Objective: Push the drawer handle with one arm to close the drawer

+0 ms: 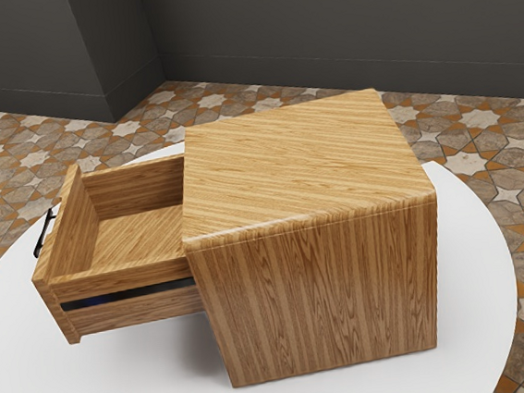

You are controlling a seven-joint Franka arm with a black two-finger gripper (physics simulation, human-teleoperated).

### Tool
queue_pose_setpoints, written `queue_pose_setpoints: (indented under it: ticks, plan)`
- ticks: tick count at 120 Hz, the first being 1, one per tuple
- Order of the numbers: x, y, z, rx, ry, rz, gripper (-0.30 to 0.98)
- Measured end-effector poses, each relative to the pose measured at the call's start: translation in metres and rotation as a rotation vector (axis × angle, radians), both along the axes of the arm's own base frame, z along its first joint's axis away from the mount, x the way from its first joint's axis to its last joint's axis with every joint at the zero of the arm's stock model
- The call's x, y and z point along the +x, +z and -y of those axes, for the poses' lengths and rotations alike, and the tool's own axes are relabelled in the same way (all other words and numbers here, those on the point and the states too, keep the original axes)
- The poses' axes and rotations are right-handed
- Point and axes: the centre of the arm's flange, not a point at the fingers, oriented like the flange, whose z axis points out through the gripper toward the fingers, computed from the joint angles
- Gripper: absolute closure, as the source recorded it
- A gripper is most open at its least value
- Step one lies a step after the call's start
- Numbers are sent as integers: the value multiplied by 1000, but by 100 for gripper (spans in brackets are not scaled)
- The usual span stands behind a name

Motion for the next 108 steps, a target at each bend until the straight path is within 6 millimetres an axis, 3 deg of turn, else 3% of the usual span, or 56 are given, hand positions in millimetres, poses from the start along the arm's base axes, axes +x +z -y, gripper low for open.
queue_pose_setpoints:
  ticks: [24, 44, 70, 108]
  plan:
    - [41, -34, -27, 28, -87, 101, 75]
    - [63, -40, -22, 44, -174, 166, 77]
    - [64, -55, -8, 8, -231, 194, 78]
    - [70, -54, 26, -19, -292, 201, 78]
